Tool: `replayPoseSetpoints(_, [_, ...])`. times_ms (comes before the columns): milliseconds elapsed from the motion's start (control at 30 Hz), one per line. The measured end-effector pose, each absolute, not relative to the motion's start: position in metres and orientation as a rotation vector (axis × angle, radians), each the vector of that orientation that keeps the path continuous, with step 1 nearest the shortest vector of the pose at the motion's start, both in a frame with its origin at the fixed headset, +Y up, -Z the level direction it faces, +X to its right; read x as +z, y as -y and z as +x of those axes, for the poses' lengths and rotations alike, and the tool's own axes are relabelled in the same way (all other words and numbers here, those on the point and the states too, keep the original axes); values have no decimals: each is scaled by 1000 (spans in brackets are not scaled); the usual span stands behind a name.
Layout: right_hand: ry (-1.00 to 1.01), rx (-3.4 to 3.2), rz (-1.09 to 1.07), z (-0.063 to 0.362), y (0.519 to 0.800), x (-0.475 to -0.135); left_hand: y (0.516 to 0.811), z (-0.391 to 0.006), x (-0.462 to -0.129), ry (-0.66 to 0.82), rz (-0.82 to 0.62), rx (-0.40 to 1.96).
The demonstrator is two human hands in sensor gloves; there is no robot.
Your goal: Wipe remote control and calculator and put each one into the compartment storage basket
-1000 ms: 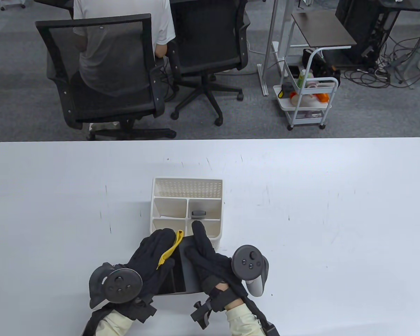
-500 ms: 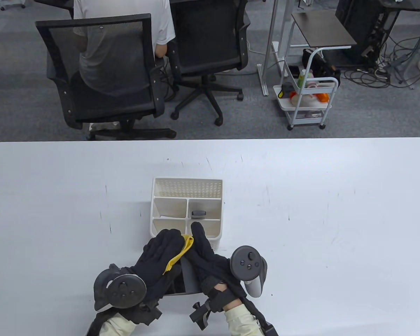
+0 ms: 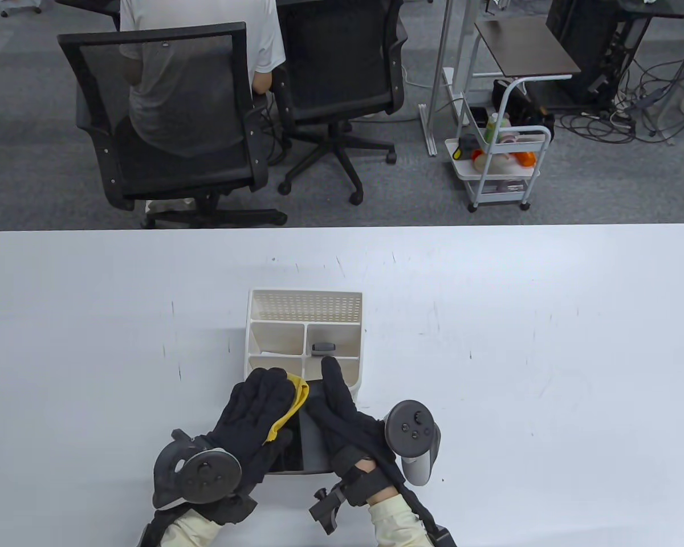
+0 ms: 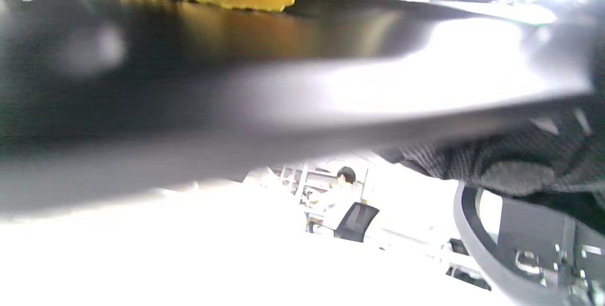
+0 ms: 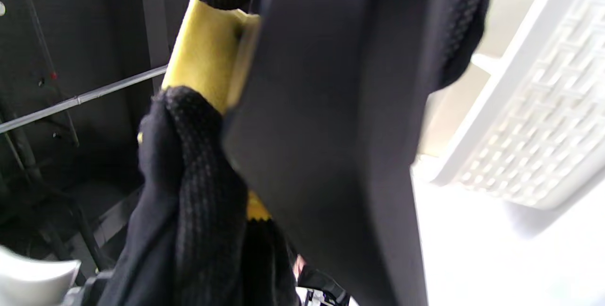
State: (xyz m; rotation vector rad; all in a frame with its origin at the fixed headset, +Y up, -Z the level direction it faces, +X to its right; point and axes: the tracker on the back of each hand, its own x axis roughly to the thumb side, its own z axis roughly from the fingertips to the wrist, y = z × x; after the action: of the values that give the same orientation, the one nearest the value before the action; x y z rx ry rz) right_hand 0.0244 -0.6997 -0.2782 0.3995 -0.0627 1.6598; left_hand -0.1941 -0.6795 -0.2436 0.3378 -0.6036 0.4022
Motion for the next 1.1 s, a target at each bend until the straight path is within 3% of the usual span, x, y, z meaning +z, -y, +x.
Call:
replayPoseSetpoints(300, [184, 1522, 223, 51, 700, -281, 682, -168, -230, 749, 356, 325])
replayPoseSetpoints(467, [167, 1554, 223, 52, 701, -283, 685, -167, -233, 722, 334, 327])
replayPoseSetpoints(733, [54, 1616, 340, 29, 702, -281, 684, -186, -243, 560, 322, 389])
replayPoseSetpoints(1100, [180, 1494, 156, 60, 701, -281, 688, -162, -234, 705, 324, 215])
